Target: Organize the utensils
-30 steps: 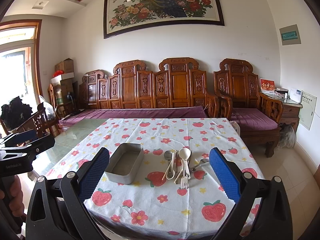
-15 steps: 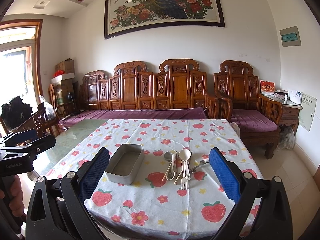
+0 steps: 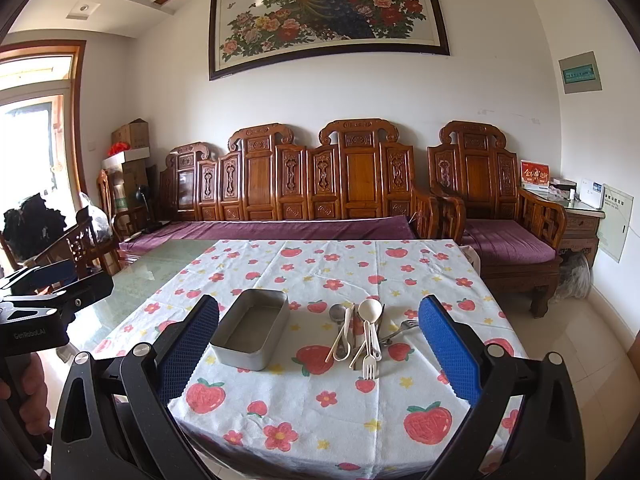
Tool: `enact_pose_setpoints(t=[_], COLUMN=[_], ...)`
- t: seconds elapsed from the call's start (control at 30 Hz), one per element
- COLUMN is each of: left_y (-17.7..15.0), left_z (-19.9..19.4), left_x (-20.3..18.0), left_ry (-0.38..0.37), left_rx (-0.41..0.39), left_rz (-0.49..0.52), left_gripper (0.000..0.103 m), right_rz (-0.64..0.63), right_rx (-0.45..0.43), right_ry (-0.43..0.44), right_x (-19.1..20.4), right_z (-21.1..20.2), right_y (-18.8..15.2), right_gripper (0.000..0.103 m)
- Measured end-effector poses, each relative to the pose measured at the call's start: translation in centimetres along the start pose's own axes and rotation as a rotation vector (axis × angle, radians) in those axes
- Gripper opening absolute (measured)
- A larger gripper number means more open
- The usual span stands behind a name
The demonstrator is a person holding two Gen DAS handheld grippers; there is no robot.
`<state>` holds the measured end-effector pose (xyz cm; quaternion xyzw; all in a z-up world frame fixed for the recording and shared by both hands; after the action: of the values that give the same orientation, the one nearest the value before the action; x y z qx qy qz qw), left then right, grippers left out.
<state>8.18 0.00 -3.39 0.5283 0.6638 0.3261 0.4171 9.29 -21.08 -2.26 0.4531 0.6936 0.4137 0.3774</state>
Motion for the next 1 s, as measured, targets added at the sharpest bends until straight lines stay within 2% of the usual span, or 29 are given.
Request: enact_pose_setpoints(t=[0.4, 0.47, 1.0], left_y=[0.2, 0.4, 0.4], left_z=[-0.2, -0.7, -0.9], left_x=[-0.1, -1.3, -2.2], left_ry=[-0.002, -0.004, -0.014], left_rx=[-0.001, 0.0, 0.01], left_rz=[-0.001, 0.002, 0.01], left_gripper=[0.097, 0.097, 0.097], right_rz=[-0.002, -0.002, -0.001], right_rx=[-0.002, -0.003, -0.006], right_ry=[0.0, 0.0, 0.007], right_x=[0.0, 0.0, 0.0], right_z=[-0.1, -0.1, -1.2], right_y=[0.2, 0.1, 1.1], right_gripper=[0.101, 0.101, 0.101])
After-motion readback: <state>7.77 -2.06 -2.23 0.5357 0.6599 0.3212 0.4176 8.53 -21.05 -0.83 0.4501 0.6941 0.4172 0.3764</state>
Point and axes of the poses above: each gripper's, at about its wrist camera, not at the fingertips, and z roughly the way its jaws point, x to its left, y to its top, the point moved 9 cm from there along z, roughly the way its jaws point, and after that the axes turned 14 degrees about -z, right-handed, at the moved point
